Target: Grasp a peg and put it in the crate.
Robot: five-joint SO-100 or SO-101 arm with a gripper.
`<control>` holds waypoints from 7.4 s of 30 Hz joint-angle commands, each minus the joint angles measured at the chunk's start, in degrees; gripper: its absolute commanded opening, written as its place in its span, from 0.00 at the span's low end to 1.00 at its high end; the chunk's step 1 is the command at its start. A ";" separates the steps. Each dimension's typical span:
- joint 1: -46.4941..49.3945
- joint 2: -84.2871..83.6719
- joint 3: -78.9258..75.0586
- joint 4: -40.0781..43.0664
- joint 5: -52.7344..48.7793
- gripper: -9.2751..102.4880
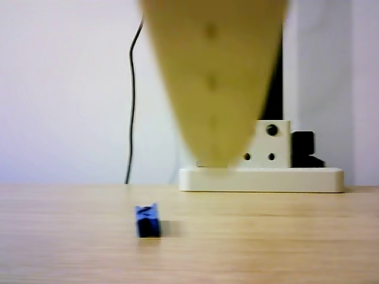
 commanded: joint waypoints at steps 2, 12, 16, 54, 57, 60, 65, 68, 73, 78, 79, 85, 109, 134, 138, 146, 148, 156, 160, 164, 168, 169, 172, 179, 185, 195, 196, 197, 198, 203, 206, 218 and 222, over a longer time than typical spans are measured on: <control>-0.18 -17.49 -20.04 0.18 -1.14 0.08; 0.88 -43.86 -42.28 -0.62 -48.96 0.08; 2.99 -46.76 -46.14 -1.76 -73.13 0.08; -2.11 -85.78 -73.30 -14.59 -96.86 0.26; -2.20 -87.89 -73.56 -14.59 -96.86 0.24; -2.20 -88.59 -73.56 -14.59 -96.86 0.23; -2.11 -89.12 -73.12 -14.24 -96.86 0.24; -2.11 -89.12 -72.33 -14.24 -96.86 0.23; -2.99 -88.86 -69.08 -14.50 -96.86 0.23; -3.08 -88.24 -67.85 -14.50 -96.77 0.21; -3.08 -88.24 -67.85 -14.50 -96.77 0.19; -3.08 -87.10 -65.39 -14.50 -96.77 0.07; 27.60 -58.80 -23.20 -84.64 -86.31 0.08; 34.72 -58.10 -10.72 -86.22 -84.20 0.08; 34.45 -59.06 -12.04 -86.48 -84.20 0.08; 35.16 -66.36 -18.11 -86.48 -84.11 0.08; 35.33 -67.94 -19.42 -86.31 -84.11 0.08; 37.97 -69.52 -20.57 -86.31 -84.11 0.08; 39.29 -69.52 -20.57 -86.31 -84.11 0.08; 39.11 -69.52 -20.21 -86.22 -84.11 0.08; 38.85 -69.43 -19.78 -86.13 -84.02 0.10; 38.85 -69.43 -19.78 -86.13 -84.02 0.12; 39.20 -69.43 -19.78 -86.13 -84.02 0.22; 38.94 -69.26 -19.78 -86.13 -84.11 0.31; 38.94 -68.64 -19.78 -86.13 -84.02 0.06; 26.81 -49.48 -16.79 -76.99 -76.20 0.08; 24.52 -46.58 -16.35 -74.36 -73.13 0.08; 22.24 -43.77 -16.00 -71.54 -69.87 0.08; 20.30 -41.04 -15.73 -68.64 -66.45 0.08; 12.22 -27.33 -13.97 -52.65 -47.55 0.08; 8.79 -18.54 -11.95 -43.59 -37.35 0.08; 6.33 15.73 2.29 -19.42 -7.56 0.09; 6.33 24.79 9.14 -14.59 -0.26 0.09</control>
